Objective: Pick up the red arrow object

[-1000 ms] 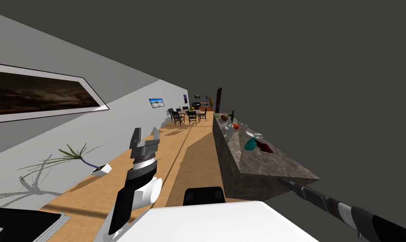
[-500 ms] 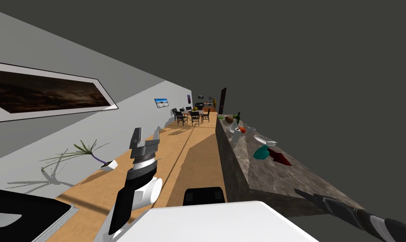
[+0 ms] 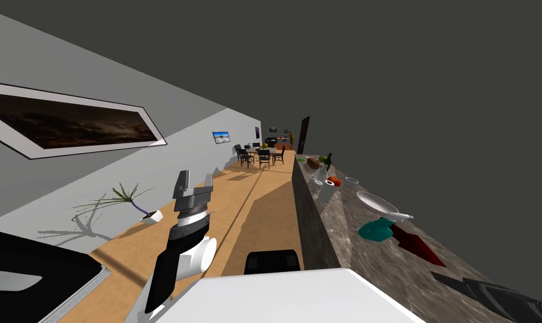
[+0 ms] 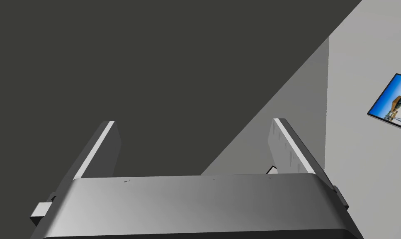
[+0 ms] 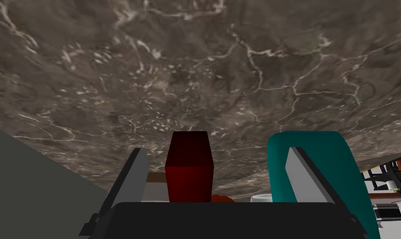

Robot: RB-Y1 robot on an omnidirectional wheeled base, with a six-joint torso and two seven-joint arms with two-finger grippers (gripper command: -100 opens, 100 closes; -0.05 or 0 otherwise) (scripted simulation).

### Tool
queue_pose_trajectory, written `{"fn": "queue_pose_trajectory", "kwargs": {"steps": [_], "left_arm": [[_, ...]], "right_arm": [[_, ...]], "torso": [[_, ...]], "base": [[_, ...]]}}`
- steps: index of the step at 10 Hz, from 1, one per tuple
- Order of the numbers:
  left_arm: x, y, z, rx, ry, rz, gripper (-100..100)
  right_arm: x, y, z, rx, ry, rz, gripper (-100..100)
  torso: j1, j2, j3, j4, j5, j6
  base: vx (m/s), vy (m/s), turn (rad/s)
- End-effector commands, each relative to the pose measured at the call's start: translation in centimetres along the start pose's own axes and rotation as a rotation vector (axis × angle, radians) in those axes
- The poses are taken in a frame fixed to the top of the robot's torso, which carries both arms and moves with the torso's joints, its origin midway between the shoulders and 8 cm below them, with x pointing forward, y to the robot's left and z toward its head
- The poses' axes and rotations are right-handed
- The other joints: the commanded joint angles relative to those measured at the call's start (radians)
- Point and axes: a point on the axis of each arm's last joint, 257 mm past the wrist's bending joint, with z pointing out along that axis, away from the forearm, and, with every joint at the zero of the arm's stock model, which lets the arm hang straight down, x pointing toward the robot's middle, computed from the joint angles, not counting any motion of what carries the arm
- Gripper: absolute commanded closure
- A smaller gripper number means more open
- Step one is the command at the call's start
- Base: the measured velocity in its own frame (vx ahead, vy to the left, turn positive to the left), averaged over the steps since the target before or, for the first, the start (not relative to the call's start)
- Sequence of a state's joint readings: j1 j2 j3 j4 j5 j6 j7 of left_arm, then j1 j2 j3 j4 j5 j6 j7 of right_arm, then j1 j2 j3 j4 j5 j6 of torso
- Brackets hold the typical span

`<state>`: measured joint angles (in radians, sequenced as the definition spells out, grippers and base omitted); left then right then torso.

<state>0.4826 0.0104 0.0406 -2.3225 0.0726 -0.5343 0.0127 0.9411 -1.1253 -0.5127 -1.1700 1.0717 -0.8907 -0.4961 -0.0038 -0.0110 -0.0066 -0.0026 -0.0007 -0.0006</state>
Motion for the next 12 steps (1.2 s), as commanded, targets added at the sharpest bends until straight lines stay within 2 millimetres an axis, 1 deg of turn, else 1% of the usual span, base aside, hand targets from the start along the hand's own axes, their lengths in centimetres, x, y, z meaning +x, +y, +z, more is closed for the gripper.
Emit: {"fn": "queue_pose_trajectory", "kwargs": {"steps": [1, 3, 4, 5, 6, 7, 8, 9, 10, 12], "left_arm": [[0.0, 0.0, 0.0, 0.0, 0.0, 0.0, 0], [0.0, 0.0, 0.0, 0.0, 0.0, 0.0, 0], [0.0, 0.0, 0.0, 0.0, 0.0, 0.0, 0], [0.0, 0.0, 0.0, 0.0, 0.0, 0.0, 0], [0.0, 0.0, 0.0, 0.0, 0.0, 0.0, 0], [0.0, 0.0, 0.0, 0.0, 0.0, 0.0, 0], [0.0, 0.0, 0.0, 0.0, 0.0, -0.001, 0], [0.0, 0.0, 0.0, 0.0, 0.0, 0.0, 0], [0.0, 0.0, 0.0, 0.0, 0.0, 0.0, 0], [0.0, 0.0, 0.0, 0.0, 0.0, 0.0, 0]], "right_arm": [[0.4, -1.4, -0.9, 0.028, 0.037, -0.009, -100], [0.7, -2.7, -1.9, 0.054, 0.08, -0.023, -100], [0.7, -2.3, -1.5, 0.046, 0.065, -0.019, -100], [0.7, -2.3, -1.6, 0.046, 0.067, -0.02, 0], [1.3, -2.9, -1.5, 0.061, 0.066, 0.011, -100], [2.0, -3.5, -1.4, 0.076, 0.065, 0.042, -100], [2.0, -3.5, -1.4, 0.076, 0.065, 0.042, -100], [2.4, -3.8, -1.3, 0.084, 0.065, 0.057, -100], [3.1, -4.3, -1.2, 0.1, 0.064, 0.088, -100], [3.9, -4.9, -1.1, 0.116, 0.064, 0.117, -100]], "torso": [[0.0, 0.0, 0.0, 0.0, 0.0, 0.0], [0.001, 0.001, 0.001, 0.0, 0.0, 0.0], [0.002, 0.001, 0.001, 0.0, 0.0, 0.0], [0.004, 0.006, 0.003, 0.001, 0.001, 0.001], [0.005, 0.01, 0.006, 0.002, 0.001, 0.001], [0.006, 0.014, 0.008, 0.003, 0.001, 0.0], [0.007, 0.02, 0.011, 0.004, 0.001, 0.0], [0.006, 0.021, 0.012, 0.005, 0.001, 0.002], [0.005, 0.019, 0.011, 0.005, 0.001, 0.002], [0.005, 0.02, 0.012, 0.005, 0.001, 0.001]], "base": [[0.164, -0.045, 0.127], [0.17, -0.054, 0.134], [0.071, -0.017, 0.035], [0.014, -0.005, -0.001], [-0.048, 0.007, 0.259], [-0.14, 0.021, 0.394], [-0.115, 0.01, 0.099], [-0.065, -0.005, 0.07], [-0.082, -0.015, 0.291], [-0.103, 0.012, 0.216]]}}
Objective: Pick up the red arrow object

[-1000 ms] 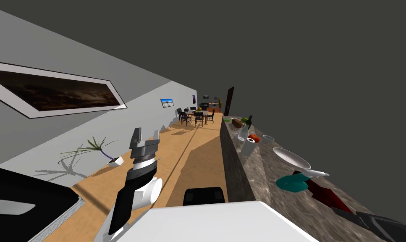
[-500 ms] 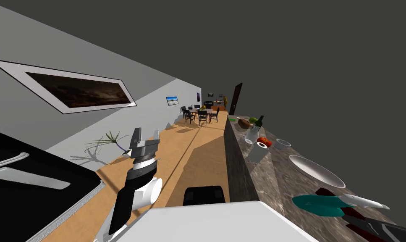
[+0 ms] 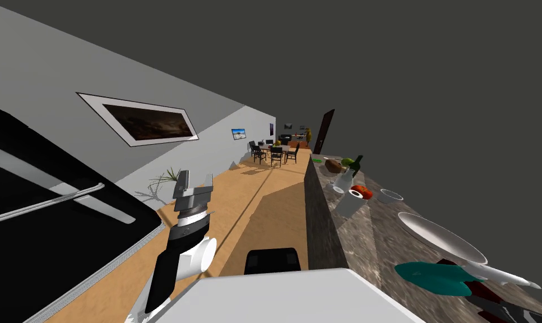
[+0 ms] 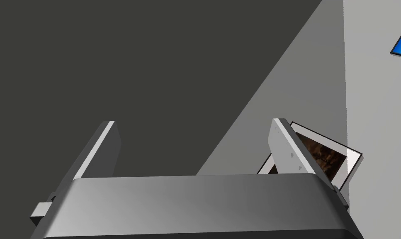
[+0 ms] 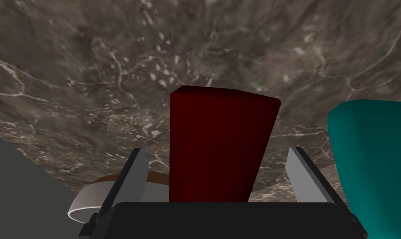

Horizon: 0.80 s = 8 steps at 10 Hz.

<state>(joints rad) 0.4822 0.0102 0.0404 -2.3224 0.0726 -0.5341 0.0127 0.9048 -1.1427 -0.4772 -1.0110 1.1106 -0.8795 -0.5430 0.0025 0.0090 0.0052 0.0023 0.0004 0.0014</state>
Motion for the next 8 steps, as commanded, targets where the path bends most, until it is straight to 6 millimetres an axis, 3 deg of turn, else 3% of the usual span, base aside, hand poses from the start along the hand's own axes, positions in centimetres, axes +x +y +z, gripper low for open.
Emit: {"fn": "queue_pose_trajectory", "kwargs": {"steps": [1, 2, 6, 7, 8], "left_arm": [[0.0, 0.0, 0.0, 0.0, 0.0, 0.0, 0], [0.0, 0.0, 0.0, 0.0, 0.0, 0.0, 0], [-0.01, 0.0, -0.01, 0.0, 0.0, 0.0, 0], [-0.01, 0.0, -0.01, 0.0, 0.0, 0.0, 0], [-0.01, 0.0, -0.01, 0.0, 0.0, 0.0, 0]], "right_arm": [[0.0, 0.0, 0.0, 0.0, 0.0, 0.0, -100], [0.06, -0.06, 0.01, 0.001, 0.0, 0.001, 100], [0.09, -0.08, 0.0, 0.002, 0.0, 0.004, 100], [0.09, -0.08, 0.01, 0.002, 0.0, 0.003, 0], [-0.41, 0.42, -0.17, -0.01, 0.0, -0.021, 100]], "torso": [[0.0, 0.0, 0.0, 0.0, 0.0, 0.0], [0.0, -0.003, -0.001, 0.0, 0.0, 0.0], [-0.001, -0.006, -0.003, -0.001, 0.0, 0.0], [-0.001, -0.006, -0.003, -0.001, 0.0, 0.0], [-0.001, -0.006, -0.003, -0.001, 0.0, 0.0]], "base": [[-0.039, 0.012, 0.021], [-0.007, 0.002, -0.007], [0.0, 0.0, 0.0], [0.0, 0.0, 0.0], [0.055, -0.009, -0.271]]}}
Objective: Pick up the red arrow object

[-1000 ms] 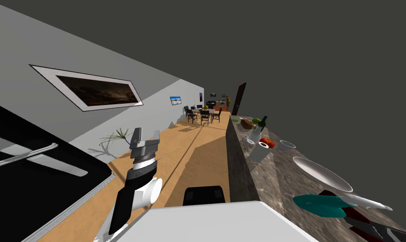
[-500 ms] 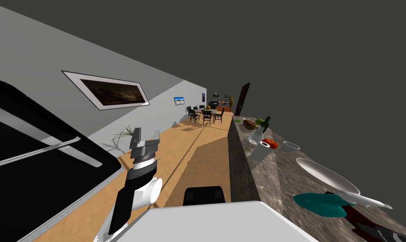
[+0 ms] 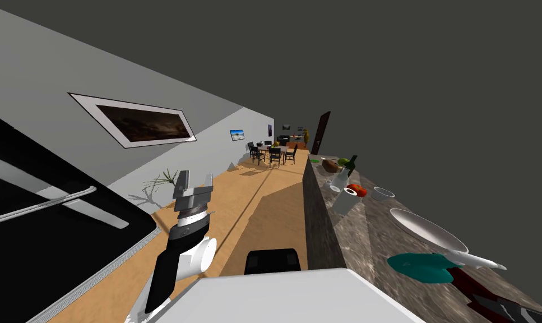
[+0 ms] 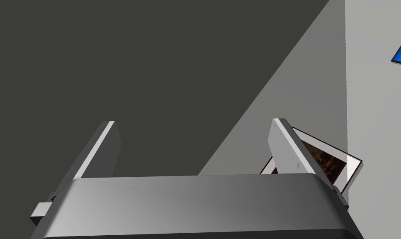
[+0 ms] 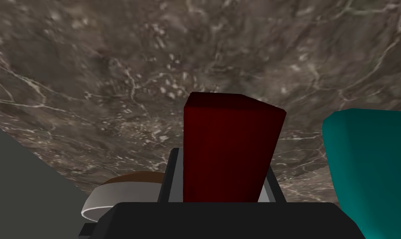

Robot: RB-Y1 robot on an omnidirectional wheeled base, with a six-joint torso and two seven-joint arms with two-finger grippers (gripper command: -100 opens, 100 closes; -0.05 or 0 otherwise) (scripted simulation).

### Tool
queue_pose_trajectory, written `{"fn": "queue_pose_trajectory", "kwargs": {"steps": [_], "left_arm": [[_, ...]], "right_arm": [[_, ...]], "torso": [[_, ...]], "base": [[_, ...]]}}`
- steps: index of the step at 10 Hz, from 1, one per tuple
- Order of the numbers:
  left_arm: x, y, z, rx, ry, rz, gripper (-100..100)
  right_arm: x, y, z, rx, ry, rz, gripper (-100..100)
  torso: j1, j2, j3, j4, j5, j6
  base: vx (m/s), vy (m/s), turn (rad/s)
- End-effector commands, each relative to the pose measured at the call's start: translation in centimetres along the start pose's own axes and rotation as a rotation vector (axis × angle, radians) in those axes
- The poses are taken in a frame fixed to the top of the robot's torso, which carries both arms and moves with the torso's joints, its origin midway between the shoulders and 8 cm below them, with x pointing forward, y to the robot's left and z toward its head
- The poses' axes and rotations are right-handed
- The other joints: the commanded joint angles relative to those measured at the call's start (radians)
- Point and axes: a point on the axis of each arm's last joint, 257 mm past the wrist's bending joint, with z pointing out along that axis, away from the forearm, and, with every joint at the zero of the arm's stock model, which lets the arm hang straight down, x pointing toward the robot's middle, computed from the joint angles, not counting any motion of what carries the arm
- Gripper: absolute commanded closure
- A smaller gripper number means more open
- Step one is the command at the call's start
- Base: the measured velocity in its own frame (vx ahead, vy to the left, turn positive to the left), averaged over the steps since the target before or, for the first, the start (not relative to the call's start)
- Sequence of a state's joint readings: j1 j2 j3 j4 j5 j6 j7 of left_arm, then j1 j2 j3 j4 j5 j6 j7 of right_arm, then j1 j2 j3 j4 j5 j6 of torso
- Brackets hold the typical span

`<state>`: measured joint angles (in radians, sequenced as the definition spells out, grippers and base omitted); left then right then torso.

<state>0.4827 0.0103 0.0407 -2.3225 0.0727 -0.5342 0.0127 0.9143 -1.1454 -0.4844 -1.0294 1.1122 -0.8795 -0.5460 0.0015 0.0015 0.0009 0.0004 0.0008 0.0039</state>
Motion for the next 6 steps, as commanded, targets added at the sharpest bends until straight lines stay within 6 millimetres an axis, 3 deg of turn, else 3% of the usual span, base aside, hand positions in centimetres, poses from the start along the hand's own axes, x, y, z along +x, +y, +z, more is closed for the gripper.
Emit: {"fn": "queue_pose_trajectory", "kwargs": {"steps": [1, 5, 6], "left_arm": [[0.0, 0.0, 0.0, 0.0, 0.0, 0.0, 0], [0.0, 0.0, 0.0, 0.0, 0.0, 0.0, 0], [0.0, 0.0, 0.0, 0.0, 0.0, 0.0, 0]], "right_arm": [[-0.7, 0.7, -0.3, -0.019, 0.001, -0.04, 100], [-1.6, 1.7, -0.7, -0.04, 0.001, -0.085, 100], [-1.6, 1.8, -0.7, -0.042, 0.003, -0.088, 0]], "torso": [[0.0, 0.0, 0.0, 0.0, 0.0, 0.0], [0.001, -0.005, -0.003, -0.001, 0.001, -0.002], [0.001, -0.003, -0.002, 0.0, 0.001, -0.004]], "base": [[0.125, -0.017, -0.362], [0.099, -0.006, -0.186], [0.008, 0.001, 0.011]]}}
